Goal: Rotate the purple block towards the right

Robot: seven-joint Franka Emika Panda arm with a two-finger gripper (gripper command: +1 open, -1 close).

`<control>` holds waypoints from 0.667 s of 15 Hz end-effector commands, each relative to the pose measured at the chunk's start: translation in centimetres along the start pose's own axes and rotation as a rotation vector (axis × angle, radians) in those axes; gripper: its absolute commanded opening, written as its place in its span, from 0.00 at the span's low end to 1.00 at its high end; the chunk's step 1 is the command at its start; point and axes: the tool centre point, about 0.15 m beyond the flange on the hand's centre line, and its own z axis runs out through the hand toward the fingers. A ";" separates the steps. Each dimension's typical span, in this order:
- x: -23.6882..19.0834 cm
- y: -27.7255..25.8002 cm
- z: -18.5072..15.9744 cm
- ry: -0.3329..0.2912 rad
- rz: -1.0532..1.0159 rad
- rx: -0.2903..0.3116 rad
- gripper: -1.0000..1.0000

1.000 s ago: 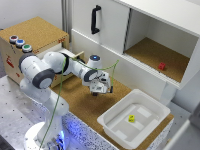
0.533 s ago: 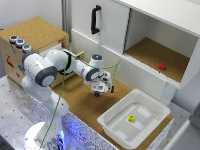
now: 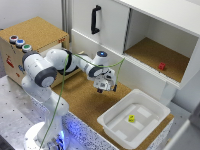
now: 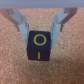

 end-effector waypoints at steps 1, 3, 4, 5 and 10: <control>3.1 1.2 -0.4 -0.105 0.266 0.060 0.00; 3.9 1.7 -0.5 -0.114 0.476 0.059 0.00; 4.1 1.9 -0.3 -0.132 0.556 0.042 0.00; 4.0 2.1 0.0 -0.147 0.615 0.029 0.00; 2.0 2.4 1.3 -0.212 0.865 -0.007 0.00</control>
